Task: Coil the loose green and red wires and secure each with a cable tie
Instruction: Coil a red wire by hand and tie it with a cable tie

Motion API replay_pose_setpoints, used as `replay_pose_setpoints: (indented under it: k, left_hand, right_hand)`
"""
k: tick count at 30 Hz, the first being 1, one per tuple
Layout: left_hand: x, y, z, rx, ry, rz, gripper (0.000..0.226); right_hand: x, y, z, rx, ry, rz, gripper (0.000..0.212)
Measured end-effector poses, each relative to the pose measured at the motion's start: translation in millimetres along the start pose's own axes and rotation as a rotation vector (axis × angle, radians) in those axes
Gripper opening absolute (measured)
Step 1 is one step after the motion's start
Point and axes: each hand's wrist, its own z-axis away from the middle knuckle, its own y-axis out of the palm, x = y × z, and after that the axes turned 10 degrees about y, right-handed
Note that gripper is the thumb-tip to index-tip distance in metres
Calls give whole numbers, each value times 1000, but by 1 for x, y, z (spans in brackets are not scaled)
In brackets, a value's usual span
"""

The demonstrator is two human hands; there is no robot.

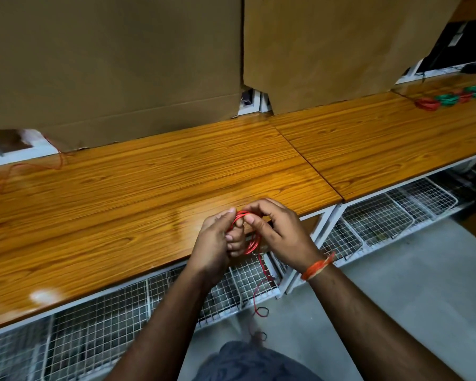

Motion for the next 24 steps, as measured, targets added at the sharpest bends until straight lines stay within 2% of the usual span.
replay_pose_setpoints:
  k: [4,9,11,15,19,22,24]
  left_hand:
    - [3,6,4,24,-22,-15,30]
    - [4,12,8,79,-44,109,32]
    - [4,9,8,124,-82,162,36]
    - [4,3,8,192,-155,303,43]
    - [4,1,8,235,-118,325,36]
    - [4,0,7,195,-83,321,32]
    - [4,0,6,121,-68,365,33]
  right_hand:
    - [-9,9,2,-88,-28,19,25]
    - [-14,17,4,-277,-105,82,32]
    - [-14,18,4,-295,-114,105,32]
    - [-10,16,3,-244,-81,68,34]
    - [-11,15,2,-170,-28,-13,38]
    - [-9,15,8,-140,-3,-85,37]
    - [-12,15,15,-63,67,-220,32]
